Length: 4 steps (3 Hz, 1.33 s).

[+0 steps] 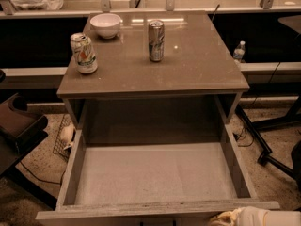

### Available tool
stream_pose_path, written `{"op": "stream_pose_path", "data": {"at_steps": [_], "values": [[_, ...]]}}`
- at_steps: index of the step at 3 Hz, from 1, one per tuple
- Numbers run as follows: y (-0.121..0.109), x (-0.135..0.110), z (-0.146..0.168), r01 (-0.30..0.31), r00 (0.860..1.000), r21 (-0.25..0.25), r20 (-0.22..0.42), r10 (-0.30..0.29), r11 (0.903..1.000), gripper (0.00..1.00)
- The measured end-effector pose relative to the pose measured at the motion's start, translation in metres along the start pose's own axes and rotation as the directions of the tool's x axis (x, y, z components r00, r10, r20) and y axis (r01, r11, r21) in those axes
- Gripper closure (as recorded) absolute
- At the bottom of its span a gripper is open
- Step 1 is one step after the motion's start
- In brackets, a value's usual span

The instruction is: Close top drawer

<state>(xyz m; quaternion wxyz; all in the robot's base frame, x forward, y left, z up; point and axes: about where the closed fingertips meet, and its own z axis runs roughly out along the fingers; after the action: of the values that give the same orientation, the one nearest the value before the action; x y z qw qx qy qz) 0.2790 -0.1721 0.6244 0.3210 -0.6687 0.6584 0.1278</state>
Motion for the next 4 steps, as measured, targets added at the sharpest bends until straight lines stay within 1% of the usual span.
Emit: {"op": "stream_pose_path", "data": {"at_steps": [1,2,3,4], "values": [[-0.012,-0.011,0.011,0.029,0.999,0.0,0.021,-0.029,0.9996,1.0],[-0.042,-0.031,0.035,0.072,0.997,0.001,0.026,-0.072,0.9974,1.0],[-0.052,-0.039,0.045,0.09,0.996,0.001,0.028,-0.09,0.9959,1.0],[-0.079,-0.052,0.066,0.124,0.992,0.001,0.032,-0.124,0.9923,1.0]]}}
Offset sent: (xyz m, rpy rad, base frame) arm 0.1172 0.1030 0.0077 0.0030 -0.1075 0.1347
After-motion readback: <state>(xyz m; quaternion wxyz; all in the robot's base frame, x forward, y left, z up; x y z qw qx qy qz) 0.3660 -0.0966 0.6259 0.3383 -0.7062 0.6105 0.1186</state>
